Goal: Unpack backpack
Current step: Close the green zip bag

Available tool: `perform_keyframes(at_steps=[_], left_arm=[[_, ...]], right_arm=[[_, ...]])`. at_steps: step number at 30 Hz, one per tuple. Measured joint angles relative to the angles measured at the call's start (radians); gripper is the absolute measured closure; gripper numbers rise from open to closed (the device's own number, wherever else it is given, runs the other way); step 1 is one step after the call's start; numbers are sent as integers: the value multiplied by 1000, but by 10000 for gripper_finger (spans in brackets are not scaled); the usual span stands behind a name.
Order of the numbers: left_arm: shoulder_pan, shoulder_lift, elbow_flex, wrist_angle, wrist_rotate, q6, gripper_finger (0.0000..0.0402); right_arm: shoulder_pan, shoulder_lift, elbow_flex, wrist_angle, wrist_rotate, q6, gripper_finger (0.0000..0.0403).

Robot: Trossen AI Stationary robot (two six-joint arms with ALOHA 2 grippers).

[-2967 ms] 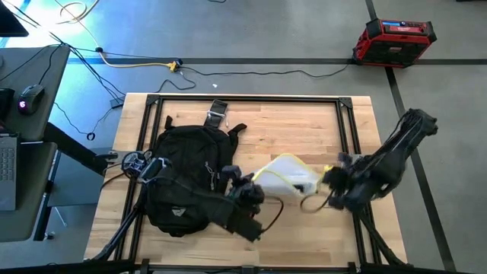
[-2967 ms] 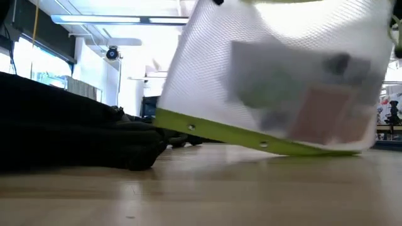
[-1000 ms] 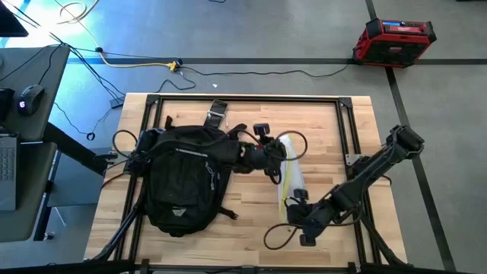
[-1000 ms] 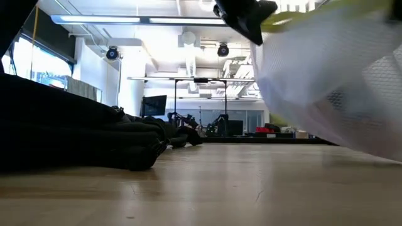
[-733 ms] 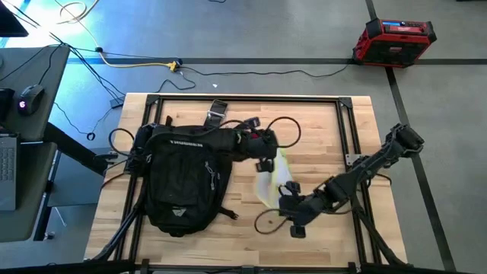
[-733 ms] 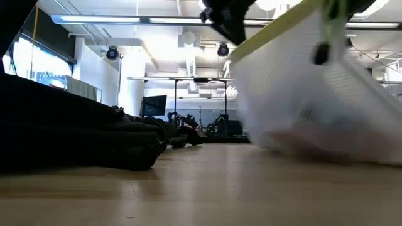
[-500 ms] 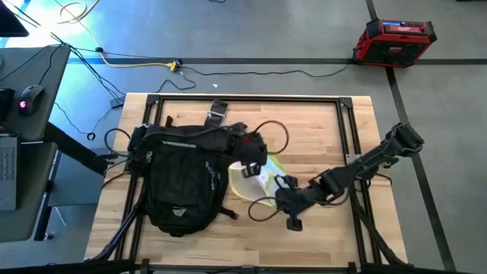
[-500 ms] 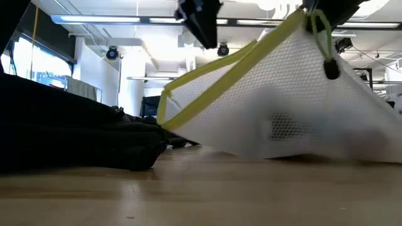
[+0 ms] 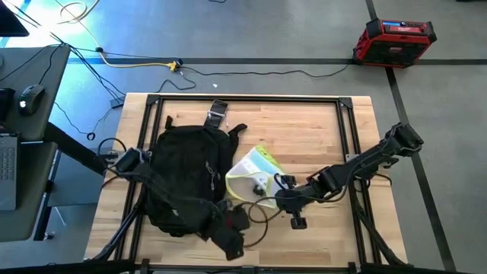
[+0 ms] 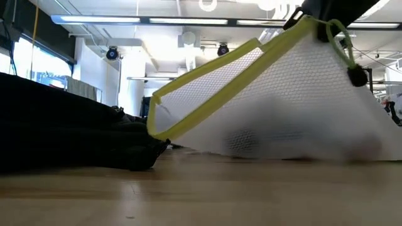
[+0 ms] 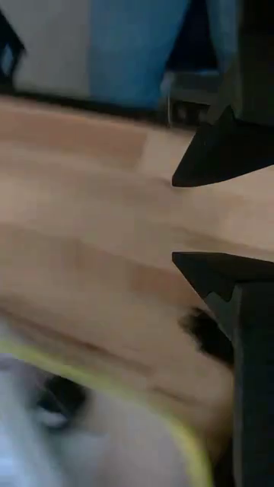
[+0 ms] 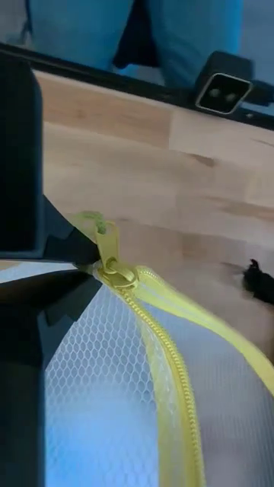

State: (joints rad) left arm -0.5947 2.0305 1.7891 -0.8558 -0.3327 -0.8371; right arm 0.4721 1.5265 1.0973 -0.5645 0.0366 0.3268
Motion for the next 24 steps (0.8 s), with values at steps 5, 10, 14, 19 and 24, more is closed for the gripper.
perform_keyframes(at_steps=[5,10,14,19,24], left_arm=[[2,49,-182,114,-19,-128,280],[47,50,-283,311,-19,-97,292],[75,52,-289,316,-20,-68,300],[97,58,-288,371,12,-50,309],[130,103,-289,346,11,-21,316]], right_arm=[[13,0,0,-33,-1,-15,361],[50,0,1,-38,-44,-61,283],[100,-8,1,-67,-153,-131,244],[128,-6,2,-260,155,-105,236],[57,37,1,-337,241,-77,236]])
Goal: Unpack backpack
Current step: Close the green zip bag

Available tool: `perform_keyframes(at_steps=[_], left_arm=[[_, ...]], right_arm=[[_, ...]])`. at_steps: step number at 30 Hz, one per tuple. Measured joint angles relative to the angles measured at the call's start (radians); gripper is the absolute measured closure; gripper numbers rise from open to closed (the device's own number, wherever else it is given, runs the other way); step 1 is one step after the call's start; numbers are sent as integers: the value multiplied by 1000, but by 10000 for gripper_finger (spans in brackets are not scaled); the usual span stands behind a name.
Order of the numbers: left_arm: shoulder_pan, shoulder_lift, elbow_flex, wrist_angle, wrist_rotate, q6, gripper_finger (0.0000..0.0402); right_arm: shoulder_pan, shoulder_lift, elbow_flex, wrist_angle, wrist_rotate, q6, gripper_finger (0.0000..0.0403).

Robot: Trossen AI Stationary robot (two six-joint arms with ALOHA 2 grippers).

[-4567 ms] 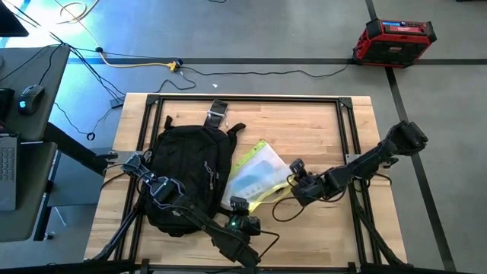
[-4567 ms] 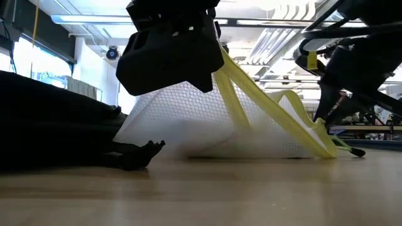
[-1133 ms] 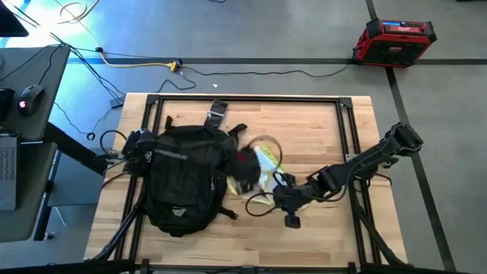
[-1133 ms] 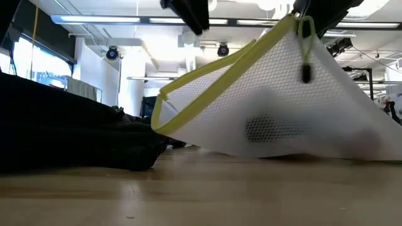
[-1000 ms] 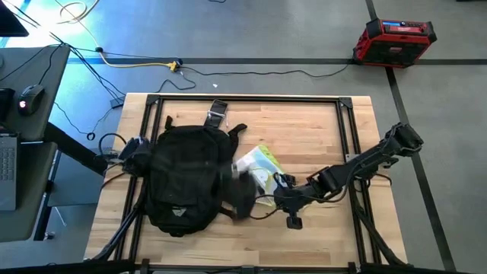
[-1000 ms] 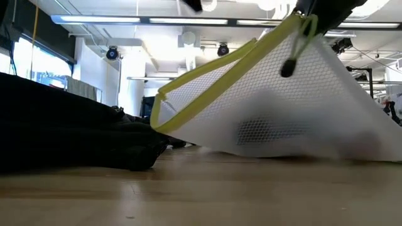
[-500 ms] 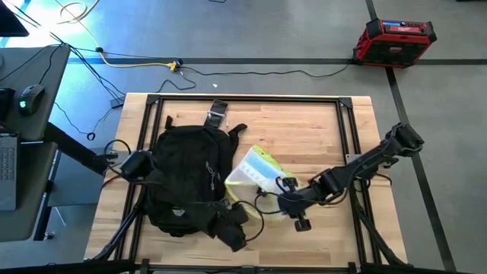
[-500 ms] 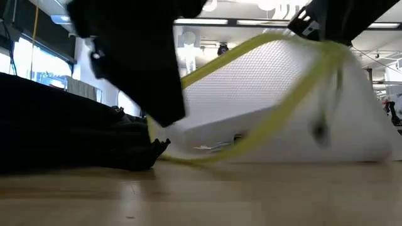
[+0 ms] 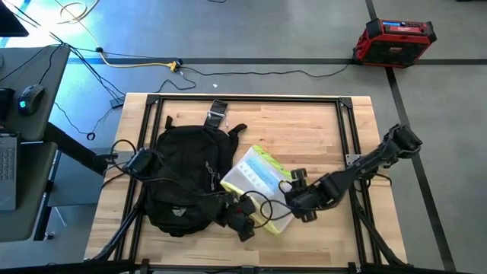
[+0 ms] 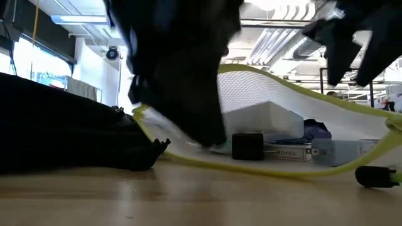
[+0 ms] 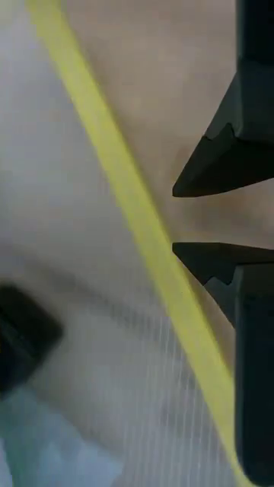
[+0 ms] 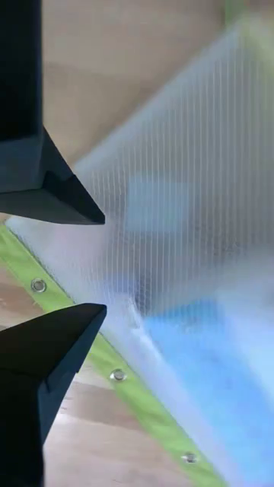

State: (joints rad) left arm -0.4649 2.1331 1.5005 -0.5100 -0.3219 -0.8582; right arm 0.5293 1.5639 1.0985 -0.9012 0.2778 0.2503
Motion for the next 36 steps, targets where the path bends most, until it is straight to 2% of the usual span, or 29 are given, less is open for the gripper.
perform_keyframes(at_steps=[6,13,19,23,26,31,34,36], left_arm=[[79,15,0,-61,-71,86,323],[207,15,0,-6,-97,317,326],[310,15,7,183,-33,545,326],[358,14,68,204,90,630,326],[364,13,146,63,168,622,326],[317,10,289,-276,183,471,326],[266,8,327,-388,182,366,326],[218,7,330,-406,188,293,326]], right_arm=[[-43,124,0,15,-54,-22,241],[19,250,6,24,-76,94,275],[103,257,2,111,-88,267,285],[141,262,0,169,-102,300,285],[162,260,-2,191,-106,300,286],[176,240,-2,181,-66,275,286],[174,206,-2,177,-57,235,286],[171,178,-2,177,-49,209,286]])
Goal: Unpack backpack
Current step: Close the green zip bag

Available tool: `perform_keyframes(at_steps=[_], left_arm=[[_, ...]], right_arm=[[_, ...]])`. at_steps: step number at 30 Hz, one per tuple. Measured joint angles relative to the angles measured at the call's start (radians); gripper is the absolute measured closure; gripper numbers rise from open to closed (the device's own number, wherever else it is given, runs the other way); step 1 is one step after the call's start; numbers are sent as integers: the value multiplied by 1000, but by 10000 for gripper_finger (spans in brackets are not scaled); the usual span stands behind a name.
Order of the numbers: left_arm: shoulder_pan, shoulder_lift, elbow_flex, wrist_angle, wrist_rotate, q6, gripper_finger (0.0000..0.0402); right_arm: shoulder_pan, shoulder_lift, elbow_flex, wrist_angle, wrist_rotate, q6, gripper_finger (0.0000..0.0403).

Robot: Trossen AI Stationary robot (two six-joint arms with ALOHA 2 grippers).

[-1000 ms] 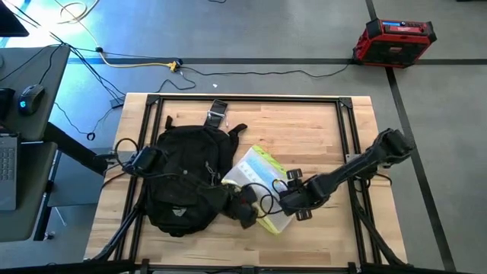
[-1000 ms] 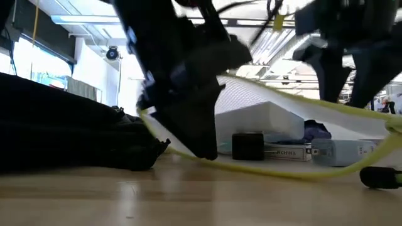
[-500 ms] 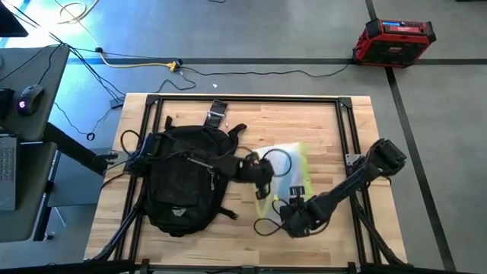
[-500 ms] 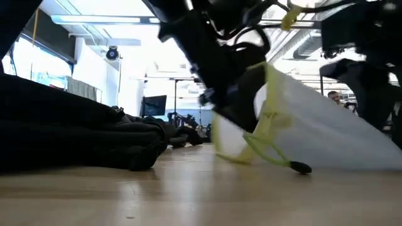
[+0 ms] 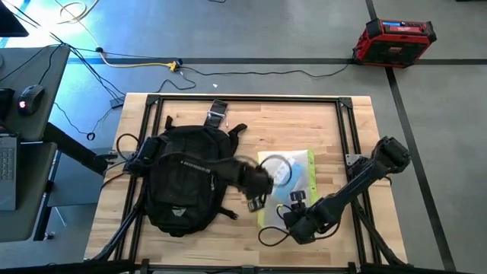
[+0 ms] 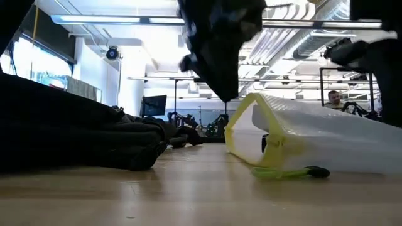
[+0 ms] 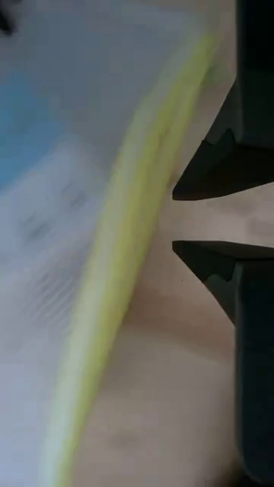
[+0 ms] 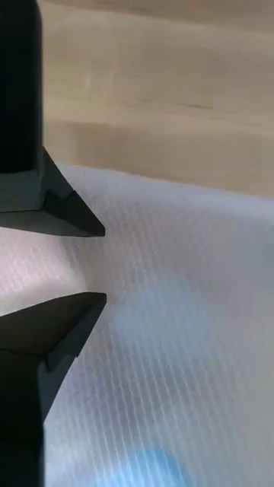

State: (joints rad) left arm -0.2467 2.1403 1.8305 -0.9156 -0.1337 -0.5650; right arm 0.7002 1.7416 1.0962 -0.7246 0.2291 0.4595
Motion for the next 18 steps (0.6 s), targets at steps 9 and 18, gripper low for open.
perform_keyframes(at_steps=[9,18], left_arm=[[-249,40,-10,215,-75,-267,326],[-272,250,-22,689,-160,-382,319]], right_arm=[[-33,-192,1,41,131,-215,286],[-274,-186,2,115,29,-411,286]])
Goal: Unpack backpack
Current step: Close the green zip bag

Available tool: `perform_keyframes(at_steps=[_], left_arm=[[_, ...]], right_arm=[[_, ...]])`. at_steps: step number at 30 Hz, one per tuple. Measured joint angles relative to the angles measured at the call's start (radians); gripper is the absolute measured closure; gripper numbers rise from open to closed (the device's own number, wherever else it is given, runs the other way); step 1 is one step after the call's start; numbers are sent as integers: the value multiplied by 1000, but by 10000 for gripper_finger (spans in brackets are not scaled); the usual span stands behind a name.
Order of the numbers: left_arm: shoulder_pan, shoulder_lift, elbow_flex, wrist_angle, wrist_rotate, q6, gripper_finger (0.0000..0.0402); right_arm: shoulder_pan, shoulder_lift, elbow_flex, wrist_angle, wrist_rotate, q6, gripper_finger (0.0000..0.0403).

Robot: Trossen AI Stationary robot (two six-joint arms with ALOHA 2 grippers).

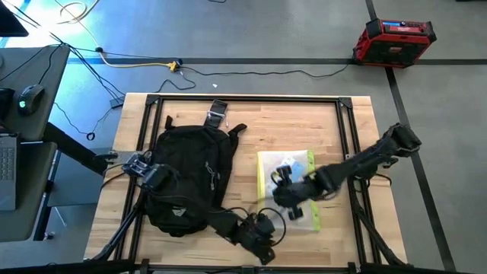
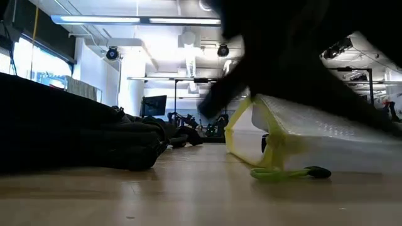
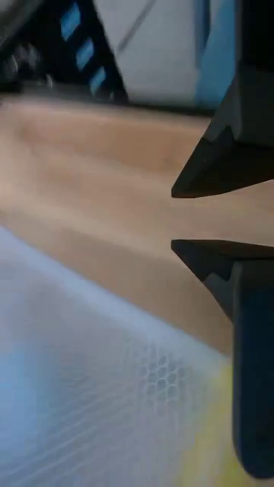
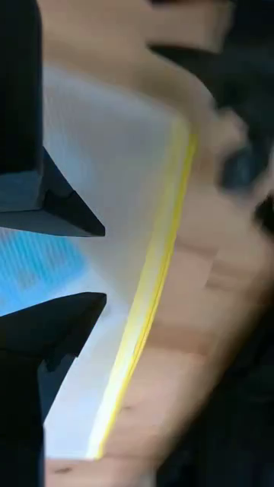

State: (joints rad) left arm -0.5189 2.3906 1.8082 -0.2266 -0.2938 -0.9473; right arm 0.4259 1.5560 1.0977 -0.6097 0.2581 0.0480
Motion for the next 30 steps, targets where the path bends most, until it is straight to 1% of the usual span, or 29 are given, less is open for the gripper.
perform_keyframes(at_steps=[2,3,5,7,10,13,18,20,23,25,30], left_arm=[[37,12,-3,-17,109,-42,314],[48,12,0,-18,119,-41,312],[67,12,2,-43,119,-7,310],[82,10,5,-104,117,19,310],[95,-20,5,-285,98,33,310],[104,-53,4,-487,50,31,310],[106,-87,-2,-741,-75,17,309],[109,-96,-3,-809,-126,11,309],[109,-122,-4,-904,-188,-21,309],[104,-157,-4,-911,-206,-33,309],[58,-254,-3,-880,-265,-86,309]], right_arm=[[-54,19,-1,-7,3,2,286],[-77,31,-1,-3,12,0,286],[-118,58,0,-13,49,-3,286],[-155,84,-1,-42,61,-8,286],[-192,109,-3,-88,47,-22,286],[-207,102,-59,-49,25,-18,286],[-172,81,-123,-51,34,89,286],[-139,74,-123,-63,46,153,286],[-80,45,-123,-75,33,242,286],[-49,28,-126,-83,8,294,286],[16,-19,-127,-144,67,373,286]])
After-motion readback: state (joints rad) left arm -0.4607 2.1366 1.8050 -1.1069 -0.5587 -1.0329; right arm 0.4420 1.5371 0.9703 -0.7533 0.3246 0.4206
